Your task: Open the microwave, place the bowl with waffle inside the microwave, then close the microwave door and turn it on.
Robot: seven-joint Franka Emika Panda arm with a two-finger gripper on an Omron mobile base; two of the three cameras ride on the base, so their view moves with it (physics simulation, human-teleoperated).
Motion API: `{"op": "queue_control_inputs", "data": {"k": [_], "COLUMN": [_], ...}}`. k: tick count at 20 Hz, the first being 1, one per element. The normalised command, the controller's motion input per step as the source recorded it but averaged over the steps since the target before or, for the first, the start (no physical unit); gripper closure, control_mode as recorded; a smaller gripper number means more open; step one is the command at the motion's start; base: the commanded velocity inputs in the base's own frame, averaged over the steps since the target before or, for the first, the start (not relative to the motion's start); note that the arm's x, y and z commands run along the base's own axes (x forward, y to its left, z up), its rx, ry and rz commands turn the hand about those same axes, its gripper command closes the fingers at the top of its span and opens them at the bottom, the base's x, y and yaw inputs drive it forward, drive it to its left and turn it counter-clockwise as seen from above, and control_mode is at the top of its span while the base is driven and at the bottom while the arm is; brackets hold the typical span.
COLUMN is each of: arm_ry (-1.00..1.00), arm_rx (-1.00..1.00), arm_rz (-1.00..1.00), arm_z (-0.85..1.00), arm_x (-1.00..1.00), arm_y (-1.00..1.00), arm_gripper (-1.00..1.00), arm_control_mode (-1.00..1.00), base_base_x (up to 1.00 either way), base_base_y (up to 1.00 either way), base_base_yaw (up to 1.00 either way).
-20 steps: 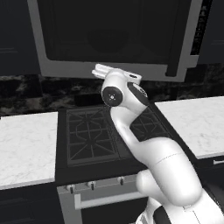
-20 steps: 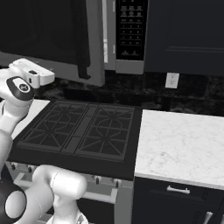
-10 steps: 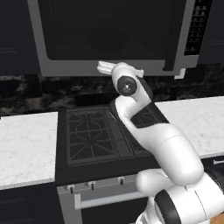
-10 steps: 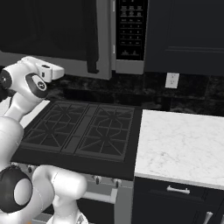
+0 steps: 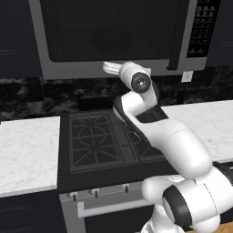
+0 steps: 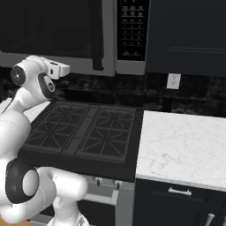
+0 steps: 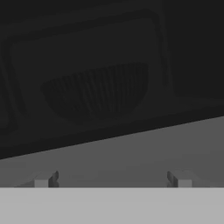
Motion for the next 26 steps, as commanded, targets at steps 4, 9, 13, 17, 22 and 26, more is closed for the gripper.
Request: {"op": "queue_control_inputs", "data": {"k": [4, 9, 13, 17, 22, 26], "arm_ry": [0.02, 0.04, 0.06, 0.05, 0.03, 0.0], "arm_rx": [0.0, 0.0, 0.0, 0.0, 0.0, 0.0], "arm_rz": [0.08, 0.07, 0.06, 0.04, 0.03, 0.06], "arm_z": [0.0, 0.0, 0.0, 0.0, 0.07, 0.23], "arm_x": [0.21, 0.25, 0.29, 0.28, -0.21, -0.62], "arm_y": [0.0, -0.02, -0.04, -0.13, -0.36, -0.44], "arm_gripper": [-1.0, -1.0, -1.0, -1.0, -1.0, -1.0], "arm_control_mode": [-1.0, -1.0, -1.0, -1.0, -1.0, -1.0], "base_base_x": [0.0, 0.0, 0.0, 0.0, 0.0, 0.0], "base_base_y": [0.0, 0.0, 0.0, 0.0, 0.0, 0.0], "base_base_yaw": [0.0, 0.0, 0.0, 0.0, 0.0, 0.0]}}
